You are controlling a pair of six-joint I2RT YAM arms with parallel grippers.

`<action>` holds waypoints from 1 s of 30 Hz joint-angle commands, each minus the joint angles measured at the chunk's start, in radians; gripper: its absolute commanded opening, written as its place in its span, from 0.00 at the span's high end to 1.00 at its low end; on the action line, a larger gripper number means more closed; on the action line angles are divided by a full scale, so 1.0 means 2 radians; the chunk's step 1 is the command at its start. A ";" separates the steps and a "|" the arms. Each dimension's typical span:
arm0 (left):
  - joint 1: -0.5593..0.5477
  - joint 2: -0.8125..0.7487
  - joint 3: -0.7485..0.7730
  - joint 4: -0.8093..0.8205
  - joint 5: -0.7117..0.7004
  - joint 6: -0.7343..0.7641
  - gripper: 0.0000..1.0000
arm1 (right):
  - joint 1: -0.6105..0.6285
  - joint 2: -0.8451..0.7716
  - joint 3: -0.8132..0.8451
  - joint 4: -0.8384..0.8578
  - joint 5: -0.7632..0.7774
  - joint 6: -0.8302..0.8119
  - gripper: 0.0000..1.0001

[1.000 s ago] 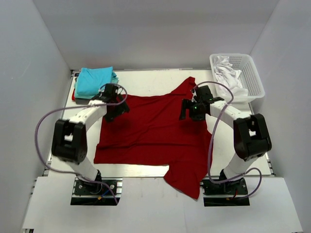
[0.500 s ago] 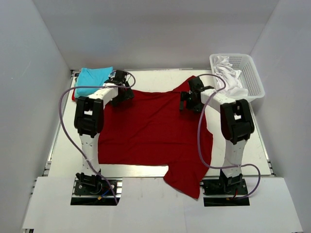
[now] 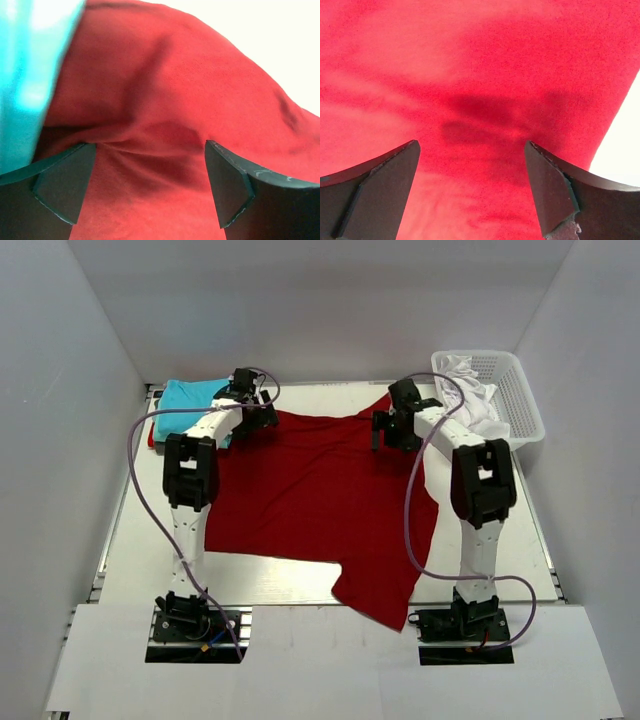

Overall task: Fold and stack the t-shirts
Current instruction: Flatten out the tshirt

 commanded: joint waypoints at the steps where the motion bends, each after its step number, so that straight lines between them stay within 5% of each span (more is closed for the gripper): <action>1: -0.014 -0.047 -0.041 0.030 0.105 0.043 0.00 | -0.002 -0.103 -0.033 0.038 -0.041 -0.027 0.10; 9: -0.035 -0.169 -0.111 0.025 0.139 0.043 0.00 | -0.023 -0.221 -0.154 0.034 -0.001 0.026 0.10; 21: -0.040 -0.430 -0.457 0.058 0.189 0.002 0.00 | -0.072 -0.288 -0.336 0.076 0.028 0.045 0.10; 30: -0.040 -0.530 -0.488 0.014 0.122 0.006 0.00 | -0.093 -0.249 -0.344 0.140 -0.037 0.023 0.19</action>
